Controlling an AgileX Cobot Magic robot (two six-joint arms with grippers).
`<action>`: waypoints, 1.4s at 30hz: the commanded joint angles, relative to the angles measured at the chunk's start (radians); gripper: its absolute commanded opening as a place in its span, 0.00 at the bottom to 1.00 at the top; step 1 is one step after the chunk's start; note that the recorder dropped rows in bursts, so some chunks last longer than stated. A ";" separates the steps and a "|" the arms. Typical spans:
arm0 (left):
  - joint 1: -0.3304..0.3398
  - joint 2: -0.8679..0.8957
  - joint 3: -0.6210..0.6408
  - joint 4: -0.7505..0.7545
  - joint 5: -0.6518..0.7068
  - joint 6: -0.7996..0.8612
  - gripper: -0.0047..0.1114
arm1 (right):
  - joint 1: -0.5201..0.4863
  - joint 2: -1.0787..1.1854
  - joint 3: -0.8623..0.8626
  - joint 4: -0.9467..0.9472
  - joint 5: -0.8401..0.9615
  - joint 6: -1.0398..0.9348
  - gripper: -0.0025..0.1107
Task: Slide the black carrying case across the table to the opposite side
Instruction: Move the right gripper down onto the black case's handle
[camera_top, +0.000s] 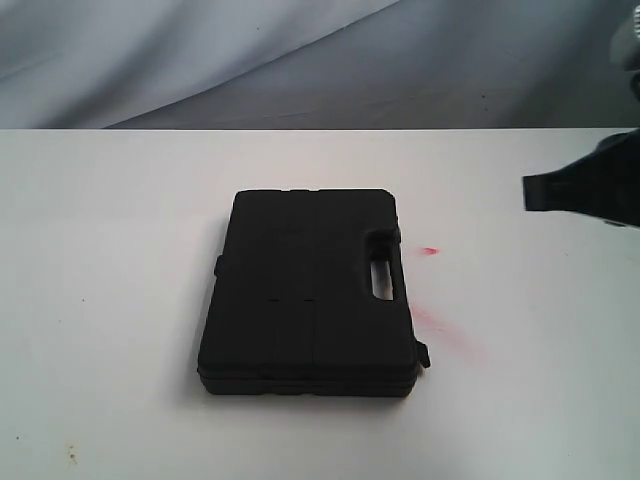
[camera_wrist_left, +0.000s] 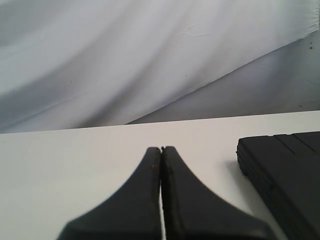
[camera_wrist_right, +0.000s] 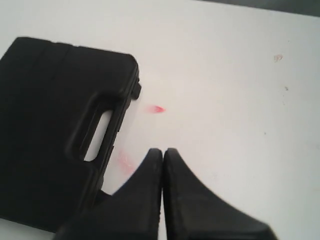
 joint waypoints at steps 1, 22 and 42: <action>0.002 -0.004 0.005 0.000 -0.001 -0.008 0.04 | 0.042 0.138 -0.093 -0.007 0.075 0.026 0.02; 0.002 -0.004 0.005 0.000 -0.001 -0.006 0.04 | 0.026 0.657 -0.556 0.362 0.318 -0.179 0.02; 0.002 -0.004 0.005 0.000 -0.001 -0.006 0.04 | -0.009 0.822 -0.613 0.377 0.284 -0.206 0.02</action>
